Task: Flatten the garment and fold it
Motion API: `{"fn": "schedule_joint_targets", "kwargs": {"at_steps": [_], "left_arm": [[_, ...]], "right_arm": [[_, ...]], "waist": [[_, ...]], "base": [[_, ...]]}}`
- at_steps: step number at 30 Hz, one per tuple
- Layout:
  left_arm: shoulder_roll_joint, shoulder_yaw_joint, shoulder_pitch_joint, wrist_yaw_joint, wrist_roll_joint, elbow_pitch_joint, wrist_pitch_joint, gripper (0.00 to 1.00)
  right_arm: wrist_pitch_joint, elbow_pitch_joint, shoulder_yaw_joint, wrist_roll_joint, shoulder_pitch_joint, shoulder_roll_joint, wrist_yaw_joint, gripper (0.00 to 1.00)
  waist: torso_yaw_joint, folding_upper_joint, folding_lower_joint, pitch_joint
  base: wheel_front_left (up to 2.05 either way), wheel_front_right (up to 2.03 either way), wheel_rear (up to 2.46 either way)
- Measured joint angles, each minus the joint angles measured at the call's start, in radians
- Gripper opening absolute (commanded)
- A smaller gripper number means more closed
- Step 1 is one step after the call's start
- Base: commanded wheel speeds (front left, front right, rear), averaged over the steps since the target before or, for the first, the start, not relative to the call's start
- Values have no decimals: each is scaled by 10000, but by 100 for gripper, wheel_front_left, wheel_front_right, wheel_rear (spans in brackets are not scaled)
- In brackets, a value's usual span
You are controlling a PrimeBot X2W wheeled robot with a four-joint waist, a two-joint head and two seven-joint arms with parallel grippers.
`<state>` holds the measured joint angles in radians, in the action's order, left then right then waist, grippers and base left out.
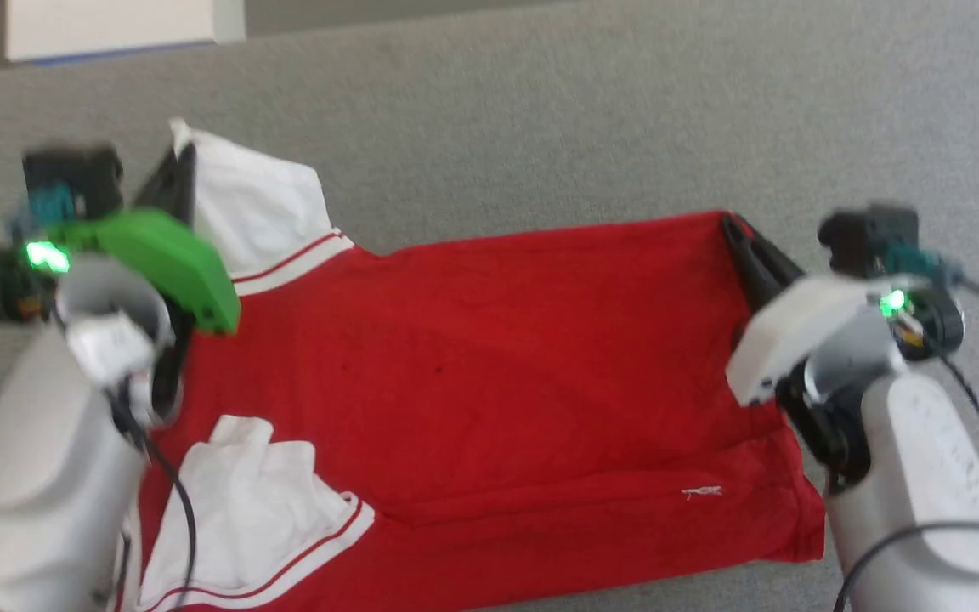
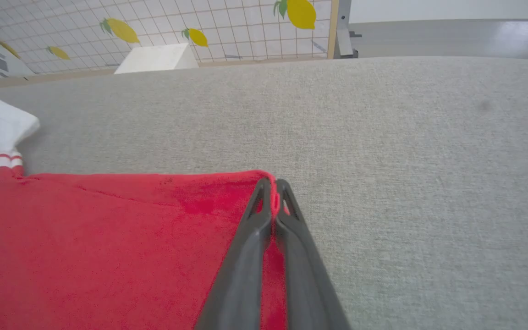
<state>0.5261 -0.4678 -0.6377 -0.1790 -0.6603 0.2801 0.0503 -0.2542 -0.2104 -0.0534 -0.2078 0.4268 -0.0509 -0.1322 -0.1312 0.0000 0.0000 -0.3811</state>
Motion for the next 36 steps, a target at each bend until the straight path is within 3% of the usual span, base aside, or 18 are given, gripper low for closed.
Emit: {"fn": "schedule_joint_targets", "kwargs": {"at_steps": [6, 14, 21, 24, 29, 36], "left_arm": [[-334, 96, 2094, -167, -378, -947, -1225, 0], [-489, 385, 4690, -504, -1315, -1797, -1680, 0], [-525, 531, 6546, -610, -2021, -2211, -1749, 0], [-522, 470, 7127, -640, -2290, -2226, -1641, 0], [-614, 268, 7232, -579, -2470, -1994, -1467, 0], [-872, -230, 7097, -355, -2449, -1200, -1135, 0]], "right_arm": [[2174, -309, 176, 88, -1211, 6, 0, 0], [2311, -637, 719, 389, -2437, 8, 0, 0], [723, -359, 1200, 892, -3092, -13, 0, 0], [-922, -238, 1179, 961, -3374, -188, 0, 0], [-2920, -65, 970, 1076, -3684, -502, 0, 0], [-4426, 395, 807, 1208, -3692, -583, 0, 0]], "waist": [[319, 0, 0, 906], [940, 0, -1, 1908], [1421, 0, -1, 2576], [1617, 0, -1, 2807], [1800, 0, 0, 2844], [1809, 0, -1, 2673]], "base": [[0, 0, 0], [0, 0, 0], [0, 0, 0], [0, 0, 0], [0, 0, 0], [0, 0, 0]]}}
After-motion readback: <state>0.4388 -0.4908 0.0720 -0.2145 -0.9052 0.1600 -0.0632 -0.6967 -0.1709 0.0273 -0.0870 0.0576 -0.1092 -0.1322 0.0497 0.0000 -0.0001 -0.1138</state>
